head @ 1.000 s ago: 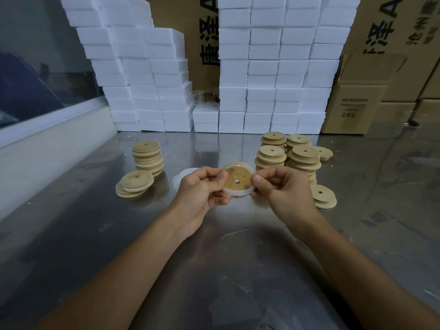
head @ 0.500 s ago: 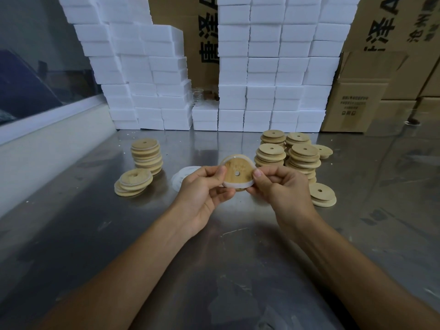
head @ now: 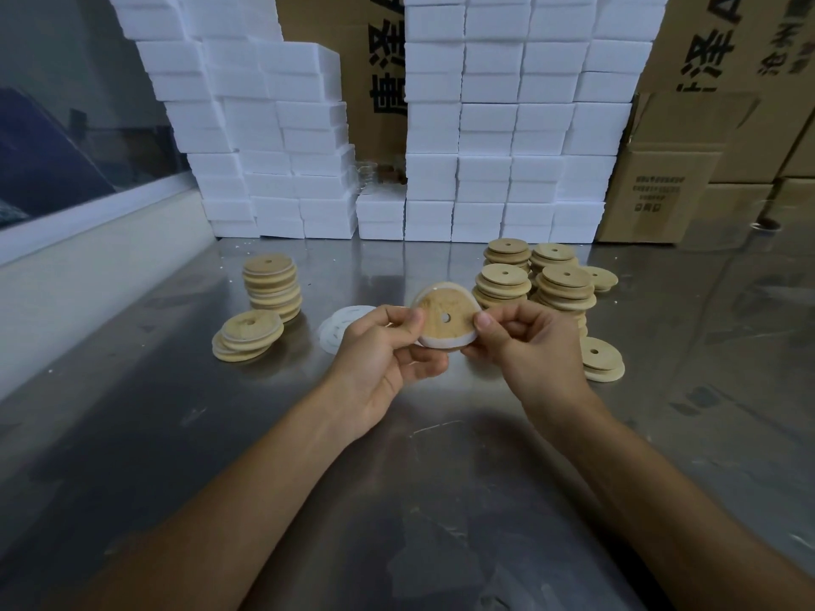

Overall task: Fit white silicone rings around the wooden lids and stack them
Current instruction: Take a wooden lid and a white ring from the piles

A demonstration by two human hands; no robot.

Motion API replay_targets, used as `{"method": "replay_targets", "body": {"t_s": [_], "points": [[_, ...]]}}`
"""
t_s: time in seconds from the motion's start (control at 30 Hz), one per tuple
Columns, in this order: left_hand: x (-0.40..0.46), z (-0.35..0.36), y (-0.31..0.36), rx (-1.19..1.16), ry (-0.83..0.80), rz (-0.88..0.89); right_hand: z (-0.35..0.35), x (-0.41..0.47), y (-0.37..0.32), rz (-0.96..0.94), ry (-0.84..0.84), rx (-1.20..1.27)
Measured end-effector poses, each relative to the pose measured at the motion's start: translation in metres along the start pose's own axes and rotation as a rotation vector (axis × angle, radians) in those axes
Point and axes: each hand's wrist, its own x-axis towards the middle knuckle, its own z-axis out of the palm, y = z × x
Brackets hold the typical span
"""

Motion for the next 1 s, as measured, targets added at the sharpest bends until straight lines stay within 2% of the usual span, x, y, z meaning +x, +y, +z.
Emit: {"method": "replay_targets", "body": {"t_s": [0.07,0.13,0.2,0.3,0.37,0.53,0.77,1.0], "points": [[0.000,-0.005,0.001,0.306,0.032,0.124,-0.002,0.001,0.000,-0.111,-0.009,-0.122],[0.002,-0.010,0.001,0.613,0.066,0.296,-0.003,0.001,0.003,-0.255,-0.032,-0.353],[0.002,-0.012,-0.001,0.767,0.042,0.440,-0.004,-0.002,0.006,-0.408,-0.062,-0.562],[0.002,-0.011,-0.003,0.864,0.002,0.561,-0.004,-0.003,0.007,-0.590,-0.060,-0.641],[0.002,-0.010,-0.001,0.823,0.002,0.581,-0.004,-0.002,0.006,-0.606,-0.058,-0.594],[0.002,-0.010,0.000,0.660,0.013,0.522,0.000,0.000,0.011,-0.422,-0.040,-0.437],[0.002,-0.008,-0.001,0.513,-0.008,0.430,-0.004,0.004,0.006,-0.410,-0.001,-0.451],[0.003,-0.011,-0.001,0.414,-0.001,0.349,-0.005,0.002,0.003,-0.282,-0.118,-0.345]]}}
